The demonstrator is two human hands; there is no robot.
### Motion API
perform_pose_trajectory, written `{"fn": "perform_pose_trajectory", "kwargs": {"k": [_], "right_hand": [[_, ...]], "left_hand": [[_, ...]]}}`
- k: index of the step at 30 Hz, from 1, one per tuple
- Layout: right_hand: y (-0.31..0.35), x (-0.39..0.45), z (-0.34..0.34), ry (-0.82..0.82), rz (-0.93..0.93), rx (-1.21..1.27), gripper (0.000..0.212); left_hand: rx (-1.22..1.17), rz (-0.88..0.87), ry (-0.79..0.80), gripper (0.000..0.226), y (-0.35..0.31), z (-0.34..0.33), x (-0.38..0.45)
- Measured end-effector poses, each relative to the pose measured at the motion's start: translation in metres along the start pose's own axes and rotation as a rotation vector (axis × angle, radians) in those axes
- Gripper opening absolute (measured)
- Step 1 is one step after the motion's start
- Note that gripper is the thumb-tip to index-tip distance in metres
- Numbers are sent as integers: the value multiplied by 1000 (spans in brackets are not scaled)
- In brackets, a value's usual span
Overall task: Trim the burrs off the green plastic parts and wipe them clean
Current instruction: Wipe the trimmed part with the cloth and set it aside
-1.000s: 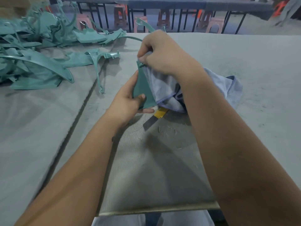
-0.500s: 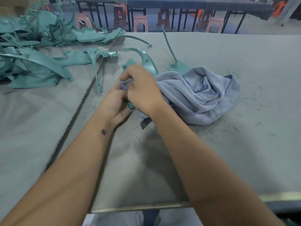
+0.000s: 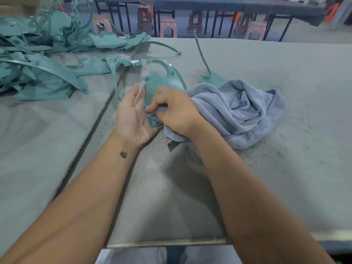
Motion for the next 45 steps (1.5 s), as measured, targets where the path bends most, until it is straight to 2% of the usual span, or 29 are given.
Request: {"fn": "perform_pose_trajectory", "kwargs": {"k": [1, 3, 7, 10, 13, 18, 20, 23, 28, 31, 33, 35, 37, 41, 43, 45], "right_hand": [[-1, 0, 2, -24, -19, 36, 27], [-5, 2, 9, -184, -81, 56, 28], [-25, 15, 30, -530, -206, -93, 13], [-42, 21, 50, -613, -317, -176, 12], [-39, 25, 49, -483, -299, -233, 16], [-2, 6, 3, -31, -110, -20, 22], [3, 1, -4, 60, -94, -11, 20], [1, 1, 1, 36, -117, -70, 20], [-16, 7, 22, -106, -236, -631, 17], [-11, 8, 14, -44, -182, -544, 26], [1, 3, 0, 25, -78, -350, 15], [7, 1, -5, 26, -44, -259, 15], [4, 4, 2, -47, -62, -288, 15], [-16, 5, 32, -300, -171, -488, 8], [-21, -1, 42, -466, -205, -361, 6], [-27, -10, 58, -755, -272, -93, 5]], "left_hand": [[20, -5, -8, 43, 0, 0, 1], [76, -1, -14, 52, 3, -4, 4], [216, -57, -95, 30, 4, -6, 4], [241, -97, -118, 30, 2, -1, 5], [225, -76, -124, 32, 2, -1, 7], [81, 25, -124, 52, 1, 0, 10], [125, 25, -125, 49, 3, 1, 10], [170, -47, -176, 28, 1, 2, 12], [151, -88, -154, 31, -9, 5, 11], [159, -112, -190, 32, -9, 2, 11], [154, -150, -237, 33, -9, -1, 11], [158, -171, -278, 34, -9, -3, 11], [172, -180, -293, 35, -11, -4, 9], [173, -185, -243, 37, -18, -8, 6], [222, -193, -242, 37, -20, -10, 5], [253, -212, -272, 35, -24, -8, 3]]}}
Point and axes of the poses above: each hand's wrist, its own x-axis towards the middle knuckle, its own z-axis out of the back of the hand, y = z × x, the point moved 4 cm from there along x, towards the middle knuckle, and after that the axes turned 9 degrees about x, right-handed, at the moved point
